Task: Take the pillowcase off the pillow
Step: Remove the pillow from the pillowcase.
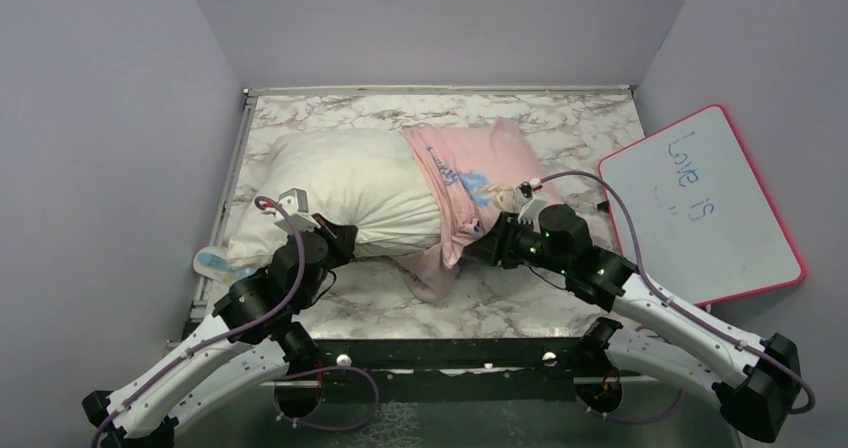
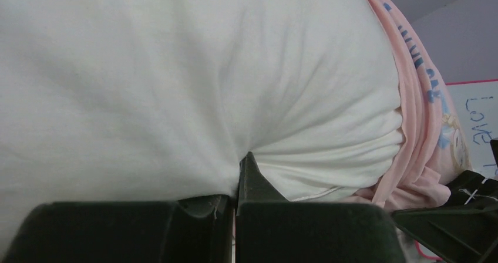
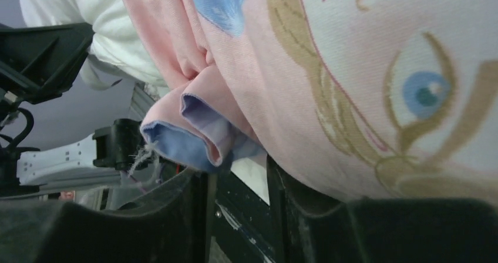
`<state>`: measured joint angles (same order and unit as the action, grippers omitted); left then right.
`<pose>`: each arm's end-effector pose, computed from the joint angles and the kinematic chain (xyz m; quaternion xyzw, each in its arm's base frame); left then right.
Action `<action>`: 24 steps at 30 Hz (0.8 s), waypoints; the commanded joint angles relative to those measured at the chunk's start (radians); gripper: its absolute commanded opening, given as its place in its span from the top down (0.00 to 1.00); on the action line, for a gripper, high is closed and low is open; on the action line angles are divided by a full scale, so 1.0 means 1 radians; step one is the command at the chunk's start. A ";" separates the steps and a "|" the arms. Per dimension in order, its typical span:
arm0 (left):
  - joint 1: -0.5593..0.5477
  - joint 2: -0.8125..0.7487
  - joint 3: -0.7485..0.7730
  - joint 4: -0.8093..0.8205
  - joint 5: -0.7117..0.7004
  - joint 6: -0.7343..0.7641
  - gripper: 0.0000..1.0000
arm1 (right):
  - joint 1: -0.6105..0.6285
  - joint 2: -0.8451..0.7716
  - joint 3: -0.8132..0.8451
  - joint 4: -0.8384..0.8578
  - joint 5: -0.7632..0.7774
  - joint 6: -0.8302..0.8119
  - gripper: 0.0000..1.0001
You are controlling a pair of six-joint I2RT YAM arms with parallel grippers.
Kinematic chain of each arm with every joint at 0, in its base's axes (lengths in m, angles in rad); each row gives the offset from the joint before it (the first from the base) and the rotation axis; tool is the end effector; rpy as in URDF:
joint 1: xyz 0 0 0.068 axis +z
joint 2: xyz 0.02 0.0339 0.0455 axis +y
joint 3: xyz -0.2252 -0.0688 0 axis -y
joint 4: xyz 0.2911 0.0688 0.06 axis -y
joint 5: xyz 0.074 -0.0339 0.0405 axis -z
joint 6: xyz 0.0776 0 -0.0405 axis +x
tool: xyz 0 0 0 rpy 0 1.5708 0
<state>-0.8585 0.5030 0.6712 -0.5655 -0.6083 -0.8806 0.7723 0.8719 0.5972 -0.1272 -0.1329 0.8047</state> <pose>0.1817 -0.1425 0.2767 -0.1746 0.7926 -0.2427 0.5314 0.2152 0.2240 0.2057 -0.0232 0.8327 0.4295 0.3488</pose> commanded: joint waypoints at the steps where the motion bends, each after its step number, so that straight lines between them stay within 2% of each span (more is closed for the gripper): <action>1: 0.015 -0.006 -0.021 0.087 0.019 0.000 1.00 | -0.010 -0.079 -0.020 -0.148 -0.016 -0.003 0.51; 3: 0.015 0.007 -0.023 0.109 0.034 0.002 1.00 | -0.009 -0.112 -0.030 -0.236 0.081 0.055 0.33; 5: 0.015 0.023 -0.017 0.124 0.049 0.009 1.00 | -0.010 -0.140 -0.040 -0.314 0.189 0.122 0.23; 9: 0.015 0.053 0.001 0.146 0.079 0.025 1.00 | -0.010 -0.199 -0.085 -0.352 0.304 0.220 0.13; 15: 0.015 0.055 -0.004 0.147 0.114 0.008 1.00 | -0.010 -0.220 -0.148 -0.215 0.373 0.304 0.11; 20: 0.013 0.022 -0.021 0.146 0.133 -0.022 1.00 | -0.010 -0.147 -0.177 -0.063 0.503 0.390 0.13; 21: 0.013 0.016 -0.021 0.145 0.135 -0.023 1.00 | -0.010 -0.130 -0.179 -0.037 0.522 0.405 0.21; 23: 0.014 0.005 -0.020 0.136 0.134 -0.023 1.00 | -0.011 -0.105 -0.174 0.021 0.533 0.402 0.48; 24: 0.015 0.001 -0.017 0.126 0.130 -0.023 1.00 | -0.010 -0.099 -0.169 0.044 0.530 0.396 0.57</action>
<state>-0.8463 0.5335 0.6468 -0.5014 -0.5056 -0.8898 0.7700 0.7456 0.4271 -0.2485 0.2852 1.1484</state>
